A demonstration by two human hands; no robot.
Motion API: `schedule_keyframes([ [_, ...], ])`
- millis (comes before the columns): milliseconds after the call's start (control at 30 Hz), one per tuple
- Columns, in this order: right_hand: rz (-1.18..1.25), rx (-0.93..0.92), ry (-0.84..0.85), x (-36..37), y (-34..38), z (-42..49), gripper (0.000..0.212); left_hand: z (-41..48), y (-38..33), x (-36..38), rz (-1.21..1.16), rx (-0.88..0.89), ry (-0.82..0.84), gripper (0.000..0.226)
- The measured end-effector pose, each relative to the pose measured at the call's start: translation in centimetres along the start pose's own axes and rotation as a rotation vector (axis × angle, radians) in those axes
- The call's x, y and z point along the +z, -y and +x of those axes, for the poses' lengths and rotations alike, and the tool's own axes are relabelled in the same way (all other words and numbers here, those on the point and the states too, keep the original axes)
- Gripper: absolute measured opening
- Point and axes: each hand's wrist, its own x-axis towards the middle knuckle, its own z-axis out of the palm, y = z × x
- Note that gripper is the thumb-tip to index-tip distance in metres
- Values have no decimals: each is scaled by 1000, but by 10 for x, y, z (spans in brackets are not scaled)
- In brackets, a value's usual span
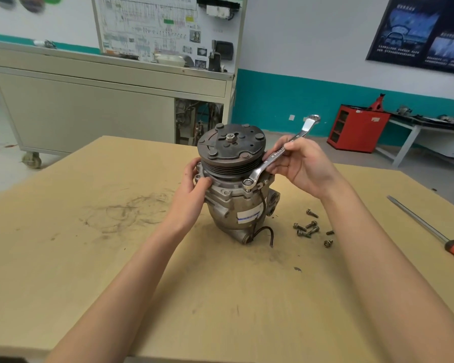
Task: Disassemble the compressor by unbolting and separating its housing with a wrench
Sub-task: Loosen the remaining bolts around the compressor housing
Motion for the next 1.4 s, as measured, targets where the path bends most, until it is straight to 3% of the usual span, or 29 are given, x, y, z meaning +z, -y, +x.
schedule_keyframes([
  [133,95,-76,-52,-1,3,-17,47,1,0,1,1,-1,0,47],
  [200,93,-156,-127,4,12,-30,45,1,1,1,-4,0,-6,47],
  [267,-59,-267,-224,15,20,-43,38,2,2,2,-1,1,-12,47],
  [367,-479,-536,-333,46,19,-65,27,2,3,2,-5,-1,-10,46],
  [467,-1299,-1044,-315,75,1,-81,19,2,2,2,-7,9,-16,46],
  [533,-1650,-1196,-286,91,-16,-85,19,1,2,2,-2,23,-22,46],
  [733,-1749,-1243,-336,110,-32,-86,19,-2,-1,2,-1,33,-23,45],
  [933,-1832,-1112,-395,121,-35,-91,4,-4,-6,2,1,25,-17,44],
  [1400,-1807,-949,-421,127,-42,-91,6,3,0,1,54,9,-16,41],
])
